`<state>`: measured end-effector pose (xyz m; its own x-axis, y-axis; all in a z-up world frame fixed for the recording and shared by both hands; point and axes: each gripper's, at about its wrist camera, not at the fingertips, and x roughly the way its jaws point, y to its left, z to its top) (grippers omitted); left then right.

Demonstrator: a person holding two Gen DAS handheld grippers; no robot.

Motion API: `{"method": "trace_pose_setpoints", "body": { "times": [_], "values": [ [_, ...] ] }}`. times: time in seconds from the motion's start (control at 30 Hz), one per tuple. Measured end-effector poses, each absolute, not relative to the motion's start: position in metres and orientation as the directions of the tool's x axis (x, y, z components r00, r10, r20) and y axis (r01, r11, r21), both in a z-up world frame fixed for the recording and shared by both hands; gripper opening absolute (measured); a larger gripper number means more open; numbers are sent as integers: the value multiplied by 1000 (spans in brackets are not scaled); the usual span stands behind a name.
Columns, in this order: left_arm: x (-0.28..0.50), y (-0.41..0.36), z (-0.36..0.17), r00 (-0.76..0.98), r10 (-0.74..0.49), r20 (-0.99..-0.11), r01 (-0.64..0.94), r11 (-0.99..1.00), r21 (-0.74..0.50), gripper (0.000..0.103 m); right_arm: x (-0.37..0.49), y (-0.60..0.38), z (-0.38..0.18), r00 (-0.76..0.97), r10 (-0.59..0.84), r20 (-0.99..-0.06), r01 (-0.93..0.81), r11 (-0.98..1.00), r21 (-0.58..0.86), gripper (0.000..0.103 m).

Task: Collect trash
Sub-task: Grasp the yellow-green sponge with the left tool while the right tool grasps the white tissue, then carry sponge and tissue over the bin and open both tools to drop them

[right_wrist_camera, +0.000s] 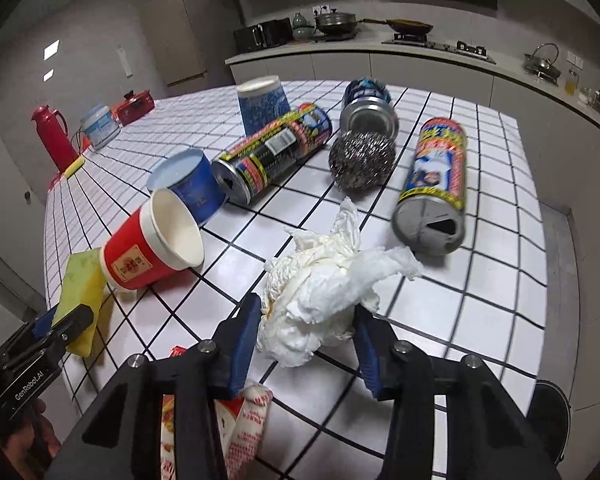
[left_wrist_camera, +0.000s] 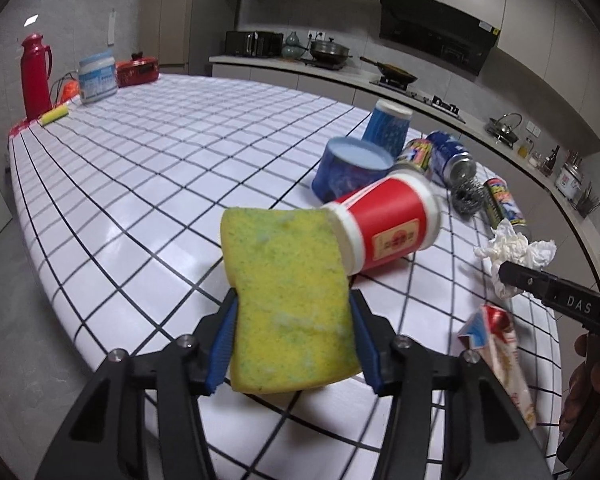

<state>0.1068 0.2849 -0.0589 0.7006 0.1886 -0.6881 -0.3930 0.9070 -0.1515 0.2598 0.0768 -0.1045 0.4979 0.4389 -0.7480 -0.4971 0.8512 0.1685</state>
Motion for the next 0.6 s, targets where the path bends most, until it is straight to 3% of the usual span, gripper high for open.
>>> {"method": "trace_pose_setpoints", "body": {
  "times": [0.6],
  "values": [
    [99, 219, -28, 742, 177, -646, -333, 934, -126, 54, 229, -3, -70, 574, 425, -700, -472, 870, 141, 47]
  ]
}}
